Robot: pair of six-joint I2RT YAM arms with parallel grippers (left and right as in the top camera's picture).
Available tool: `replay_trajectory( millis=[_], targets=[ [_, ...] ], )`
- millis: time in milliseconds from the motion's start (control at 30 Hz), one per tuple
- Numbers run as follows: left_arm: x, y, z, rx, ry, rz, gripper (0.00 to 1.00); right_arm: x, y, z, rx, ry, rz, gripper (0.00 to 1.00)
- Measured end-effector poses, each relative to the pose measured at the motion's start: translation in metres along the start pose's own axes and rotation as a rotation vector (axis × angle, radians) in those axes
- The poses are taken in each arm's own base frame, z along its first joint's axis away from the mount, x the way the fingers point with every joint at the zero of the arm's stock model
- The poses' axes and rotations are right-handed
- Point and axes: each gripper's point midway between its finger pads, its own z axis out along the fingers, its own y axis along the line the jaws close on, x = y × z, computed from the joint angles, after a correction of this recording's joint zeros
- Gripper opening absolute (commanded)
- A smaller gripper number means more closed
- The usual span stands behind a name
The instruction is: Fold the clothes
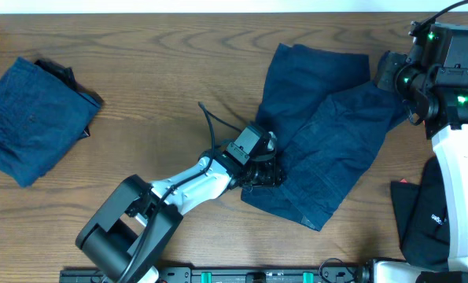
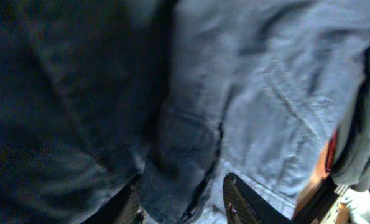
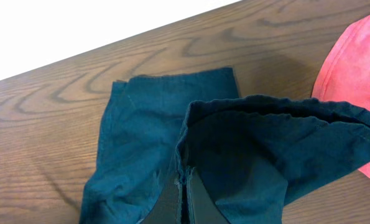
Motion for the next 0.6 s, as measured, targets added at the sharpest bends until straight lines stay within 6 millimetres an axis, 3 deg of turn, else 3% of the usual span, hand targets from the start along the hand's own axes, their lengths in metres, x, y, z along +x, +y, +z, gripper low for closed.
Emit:
replay_trajectory(
  millis=[267, 333, 367, 400, 600],
  targets=[
    [-0.0066, -0.0005, -0.0026, -0.012, -0.036, 0.032, 0.43, 0.0002, -0.0005, 0.0, 0.003, 0.001, 0.0, 0.01],
    [-0.0084, 0.0016, -0.0027, -0.024, -0.046, 0.033, 0.31, 0.0009, -0.0008, 0.0, 0.004, 0.004, 0.0, 0.01],
    [-0.0089, 0.0021, -0.0028, -0.027, -0.049, 0.031, 0.14, 0.0012, -0.0009, 0.0, 0.005, 0.005, 0.0, 0.01],
    [-0.0095, 0.0028, -0.0028, -0.031, -0.053, 0.037, 0.06, 0.0012, -0.0009, 0.0, 0.005, 0.005, 0.0, 0.01],
    [-0.0098, 0.0034, -0.0027, -0.037, -0.055, 0.063, 0.06, 0.0013, -0.0009, 0.0, 0.005, 0.005, 0.0, 0.01]
  ],
)
